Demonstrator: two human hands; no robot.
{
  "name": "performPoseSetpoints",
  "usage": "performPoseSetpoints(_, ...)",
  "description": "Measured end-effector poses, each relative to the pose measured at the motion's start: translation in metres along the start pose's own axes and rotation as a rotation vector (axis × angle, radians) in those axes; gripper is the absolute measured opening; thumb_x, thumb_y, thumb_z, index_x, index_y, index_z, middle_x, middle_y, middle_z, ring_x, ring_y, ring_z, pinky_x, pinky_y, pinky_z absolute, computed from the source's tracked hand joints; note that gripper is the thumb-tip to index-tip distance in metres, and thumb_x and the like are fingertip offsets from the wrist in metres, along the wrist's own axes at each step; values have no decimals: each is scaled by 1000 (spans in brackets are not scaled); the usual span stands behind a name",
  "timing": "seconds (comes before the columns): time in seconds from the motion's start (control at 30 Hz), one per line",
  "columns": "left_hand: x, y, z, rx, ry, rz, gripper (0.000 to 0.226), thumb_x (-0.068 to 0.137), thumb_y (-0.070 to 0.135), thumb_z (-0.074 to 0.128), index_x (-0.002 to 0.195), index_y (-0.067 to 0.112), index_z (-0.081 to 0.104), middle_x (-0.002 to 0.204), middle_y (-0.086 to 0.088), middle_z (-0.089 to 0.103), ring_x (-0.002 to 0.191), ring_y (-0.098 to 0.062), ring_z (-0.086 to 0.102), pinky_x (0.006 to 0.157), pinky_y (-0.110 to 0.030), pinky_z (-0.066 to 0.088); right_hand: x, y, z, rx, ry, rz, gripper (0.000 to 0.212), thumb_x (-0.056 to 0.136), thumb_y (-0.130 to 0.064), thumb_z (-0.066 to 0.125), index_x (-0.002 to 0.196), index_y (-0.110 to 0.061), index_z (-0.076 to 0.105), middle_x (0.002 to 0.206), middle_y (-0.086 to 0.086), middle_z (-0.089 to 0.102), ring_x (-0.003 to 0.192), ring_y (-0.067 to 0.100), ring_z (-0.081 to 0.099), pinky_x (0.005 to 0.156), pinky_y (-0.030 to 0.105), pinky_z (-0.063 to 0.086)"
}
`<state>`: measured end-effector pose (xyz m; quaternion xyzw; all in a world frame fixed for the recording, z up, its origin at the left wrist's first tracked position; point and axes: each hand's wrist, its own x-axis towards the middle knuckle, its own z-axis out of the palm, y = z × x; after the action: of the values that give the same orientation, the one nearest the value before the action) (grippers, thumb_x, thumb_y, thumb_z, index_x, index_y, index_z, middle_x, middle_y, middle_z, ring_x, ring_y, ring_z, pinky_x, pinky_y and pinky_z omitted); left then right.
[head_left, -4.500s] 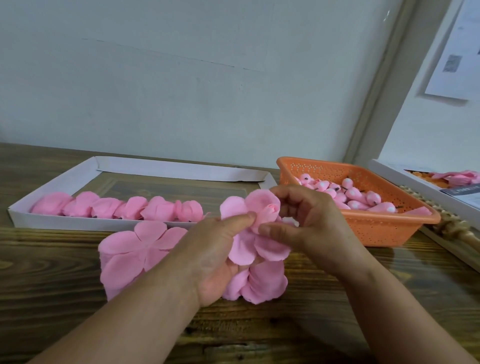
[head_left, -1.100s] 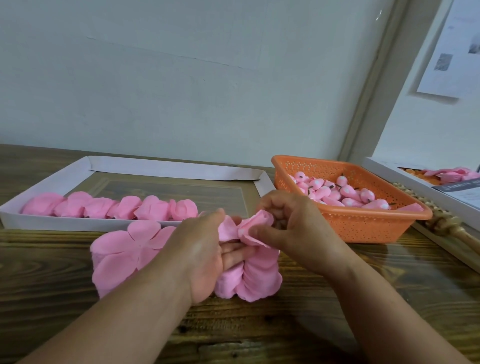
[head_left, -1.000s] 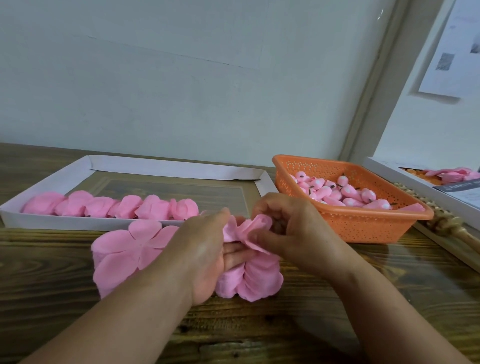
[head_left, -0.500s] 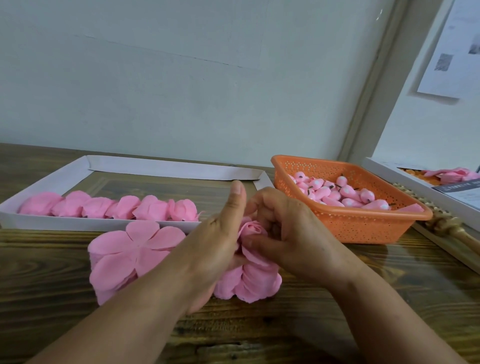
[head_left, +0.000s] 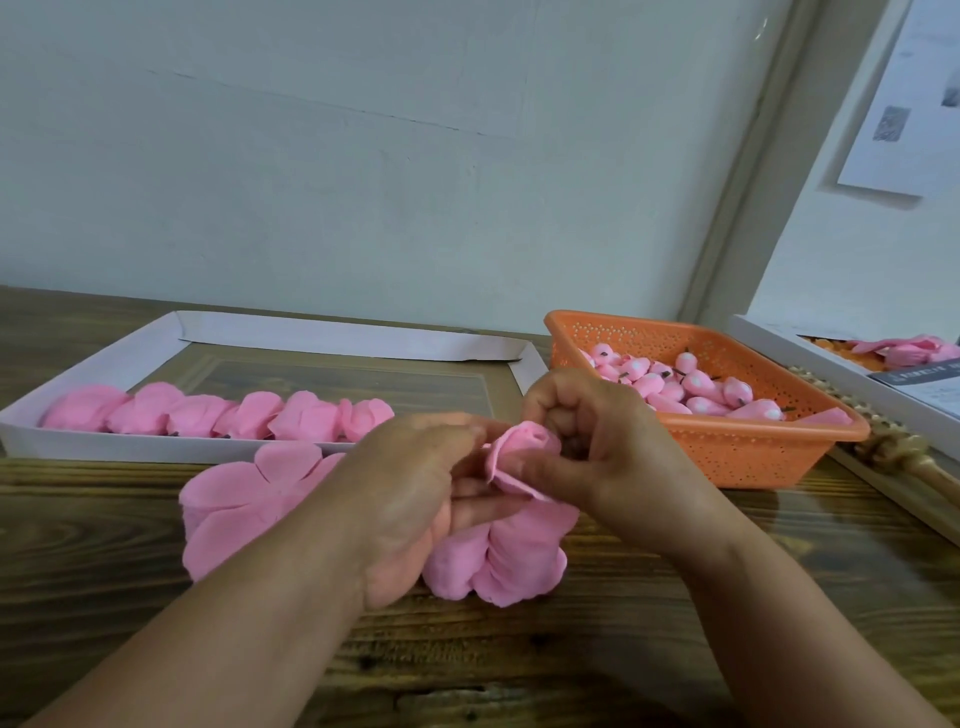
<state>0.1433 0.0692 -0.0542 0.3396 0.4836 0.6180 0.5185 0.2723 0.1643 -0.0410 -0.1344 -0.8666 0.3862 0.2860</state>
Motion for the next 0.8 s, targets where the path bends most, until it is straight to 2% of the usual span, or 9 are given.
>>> performPoseSetpoints(0.07,1,-1,-1,-12,-9,-9,23,93,0,50,107,-8,66,104,-24,70,94,-28,70,83,-34,57,1,1,-3,102,4,27,20,79,0,71,79,-8,53,60,8,60,54,14,54,51,26,41)
performPoseSetpoints(0.13,2,-2,-2,-59,-12,-21,22,91,0,53,107,-9,66,104,-26,69,88,-24,70,78,-30,59,2,3,-4,159,3,41,18,80,4,68,80,-6,52,57,-1,60,49,6,53,46,17,39)
performPoseSetpoints(0.2,2,-3,-4,-90,-21,-36,22,90,1,55,106,-9,66,99,-24,71,84,-22,71,74,-28,60,2,5,-4,207,3,47,15,82,3,66,82,-4,53,56,-3,61,46,3,53,44,14,39)
performPoseSetpoints(0.3,3,-3,-7,-126,-24,-54,21,90,2,54,103,-8,67,94,-21,72,84,-23,71,75,-29,59,1,8,-6,246,-27,52,10,78,-4,62,85,-7,57,56,-1,63,45,9,53,44,18,39)
performPoseSetpoints(0.4,4,-1,-8,-160,-27,-78,22,92,2,51,103,-10,67,96,-24,71,86,-24,72,74,-27,59,1,12,-11,333,-97,52,17,77,0,52,90,-6,62,63,7,65,48,17,54,45,21,40)
performPoseSetpoints(0.5,3,1,-8,-180,-25,-96,22,93,2,49,96,-10,68,90,-24,72,79,-24,72,70,-26,60,2,15,-13,435,-133,56,24,80,2,47,91,-8,66,68,10,67,51,17,58,45,21,42)
performPoseSetpoints(0.67,1,0,-4,-183,-38,-104,23,92,1,50,100,-14,65,93,-26,70,78,-25,71,73,-30,59,3,18,-9,349,-55,69,3,80,-11,66,82,-9,67,61,4,65,47,12,55,43,19,40)
performPoseSetpoints(0.73,2,0,-4,-198,-33,-110,23,91,1,52,103,-14,64,92,-26,70,75,-24,71,73,-31,59,3,17,-9,308,-27,41,13,75,-13,73,84,-7,67,68,1,68,57,11,61,50,20,47)
performPoseSetpoints(0.8,2,0,-4,-200,-38,-120,22,90,0,54,103,-14,65,90,-25,70,73,-23,71,73,-31,60,3,17,-10,244,-20,14,19,71,-16,71,87,-5,67,75,2,67,67,14,62,60,24,50)
